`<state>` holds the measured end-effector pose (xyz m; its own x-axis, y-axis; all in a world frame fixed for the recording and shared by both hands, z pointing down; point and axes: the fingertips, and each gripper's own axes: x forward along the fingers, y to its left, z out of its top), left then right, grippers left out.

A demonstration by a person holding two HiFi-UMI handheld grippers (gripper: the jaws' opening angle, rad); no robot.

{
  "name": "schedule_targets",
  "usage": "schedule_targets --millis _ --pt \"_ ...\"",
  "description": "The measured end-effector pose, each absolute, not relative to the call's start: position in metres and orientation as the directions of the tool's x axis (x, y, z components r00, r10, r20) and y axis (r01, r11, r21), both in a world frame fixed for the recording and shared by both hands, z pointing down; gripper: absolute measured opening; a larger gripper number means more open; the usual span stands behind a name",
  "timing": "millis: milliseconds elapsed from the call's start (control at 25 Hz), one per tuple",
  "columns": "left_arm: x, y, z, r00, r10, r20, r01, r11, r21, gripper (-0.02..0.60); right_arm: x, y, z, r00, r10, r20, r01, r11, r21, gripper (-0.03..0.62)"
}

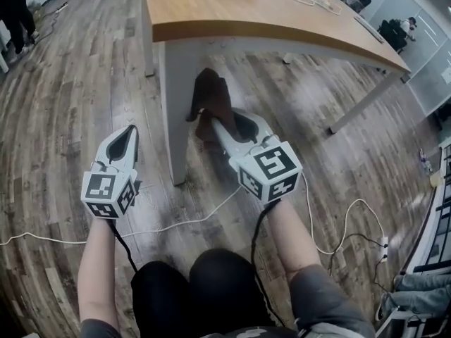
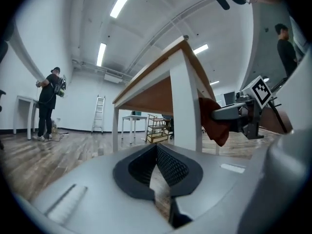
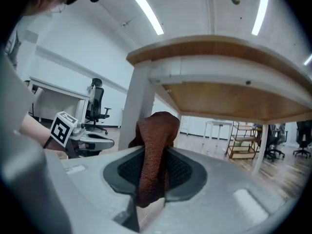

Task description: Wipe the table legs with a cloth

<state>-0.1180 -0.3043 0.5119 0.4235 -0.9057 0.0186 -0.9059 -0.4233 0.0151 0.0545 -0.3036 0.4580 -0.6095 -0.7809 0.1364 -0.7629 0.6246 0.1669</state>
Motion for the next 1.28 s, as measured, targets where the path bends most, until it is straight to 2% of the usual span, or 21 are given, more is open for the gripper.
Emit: schedule_targets --millis 160,400,600,880,1280 --pt "-0.096 -0.301 0.462 0.478 -0.876 -0.057 -0.878 -0.476 -0.053 0.02 0.044 -0.301 0.394 -0.656 -0.755 0.016 -0.726 0.636 0.26 0.091" --pt "-0.086 -0.297 0.455 0.483 -0.872 -0.076 -0.876 -0.48 -0.052 0.02 0.043 -0.302 0.403 -0.66 -0.749 0.055 -0.715 0.649 0.259 0.09" --pt "-0.084 -0.297 0.497 0.479 -0.877 -0.029 -0.878 -0.479 -0.03 0.02 0.042 -0.306 0.463 -0.65 -0.744 0.155 -0.698 0.666 0.265 0.089" --pt "-0.084 -0.294 0.583 0.446 -0.894 0.03 -0.892 -0.442 0.096 0.02 0.046 -0.307 0.579 -0.627 -0.718 0.302 -0.695 0.69 0.199 0.091" --pt "-0.082 -0.274 0.715 0.41 -0.889 0.202 -0.901 -0.361 0.24 0.02 0.052 -0.297 0.725 -0.591 -0.644 0.487 -0.693 0.714 0.104 0.089"
